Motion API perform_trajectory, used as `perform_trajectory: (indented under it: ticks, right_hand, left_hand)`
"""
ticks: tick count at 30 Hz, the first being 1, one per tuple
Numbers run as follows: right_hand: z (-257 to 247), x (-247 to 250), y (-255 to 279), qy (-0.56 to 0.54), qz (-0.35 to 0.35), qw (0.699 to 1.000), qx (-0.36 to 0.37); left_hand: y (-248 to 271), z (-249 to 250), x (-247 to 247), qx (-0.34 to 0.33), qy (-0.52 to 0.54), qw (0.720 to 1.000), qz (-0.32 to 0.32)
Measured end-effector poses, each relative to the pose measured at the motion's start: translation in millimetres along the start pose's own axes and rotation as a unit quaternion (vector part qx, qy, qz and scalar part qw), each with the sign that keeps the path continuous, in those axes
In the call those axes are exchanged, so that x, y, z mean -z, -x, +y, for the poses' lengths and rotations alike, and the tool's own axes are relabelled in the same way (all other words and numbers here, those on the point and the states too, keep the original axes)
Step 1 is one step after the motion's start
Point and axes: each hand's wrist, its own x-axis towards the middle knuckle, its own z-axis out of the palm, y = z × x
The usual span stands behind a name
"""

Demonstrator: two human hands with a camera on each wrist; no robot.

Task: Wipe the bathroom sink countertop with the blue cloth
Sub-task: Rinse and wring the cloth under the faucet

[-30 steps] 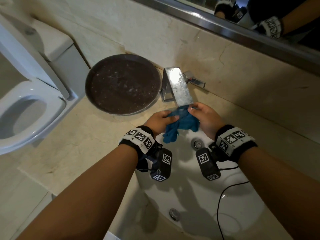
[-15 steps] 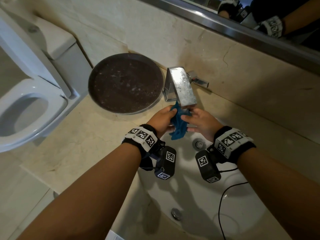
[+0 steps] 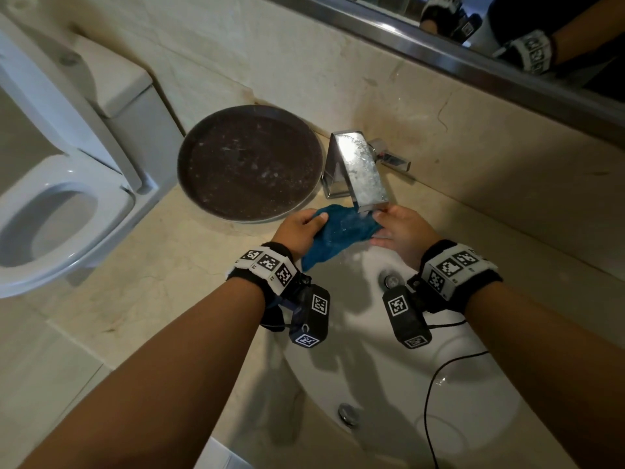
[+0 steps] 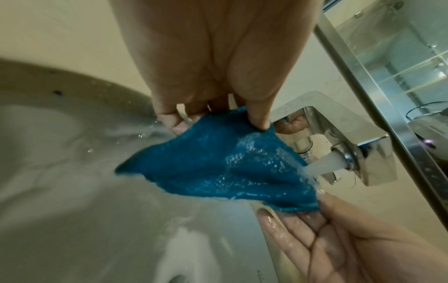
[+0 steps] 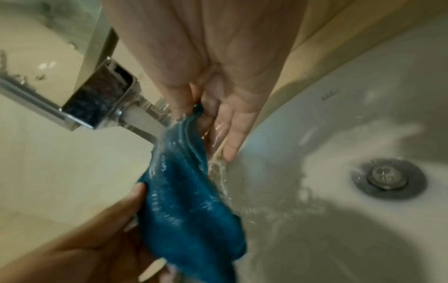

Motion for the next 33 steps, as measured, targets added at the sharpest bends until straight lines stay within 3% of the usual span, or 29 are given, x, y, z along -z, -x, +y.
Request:
perform_trajectory:
  ticks: [5, 8, 12, 17, 21, 26, 31, 33]
  right_hand:
    - [-6, -4, 2, -0.156, -0.007, 0.987, -0.049]
    - [-5, -3, 4, -0.165, -0.026, 0.984, -0.057]
    - [-2, -3, 5, -0.172, -0.044, 0.983, -0.053]
    - [0, 9, 2, -0.147, -0.002, 0.989, -0.011]
    - [6, 23, 0, -0.005, 0.086, 0.996, 0.003]
    - [6, 22, 4, 0.153, -0.002, 0.987, -0.040]
    - [5, 12, 11, 0.091, -0.107, 0.990, -0.014]
    - [8, 11, 9, 0.098, -0.104, 0.990, 0.009]
  left_hand:
    - [8, 6, -1, 0.023, -0.026, 0.999, -0.020]
    - [12, 8, -8, 0.076, -0.008, 0.995, -0.058]
    - [10, 12, -28, 0.075, -0.079, 0.989, -0.104]
    - [3, 11, -36, 0.067, -0.059, 0.994, -0.054]
    - [-3, 12, -36, 0.042, 0.001, 0.998, -0.044]
    - [-6, 15, -39, 0.008, 0.044, 0.996, -0.075]
    - [-6, 16, -44, 0.013, 0.127, 0.984, -0.124]
    - [-5, 17, -41, 0.005, 0.123, 0.984, -0.130]
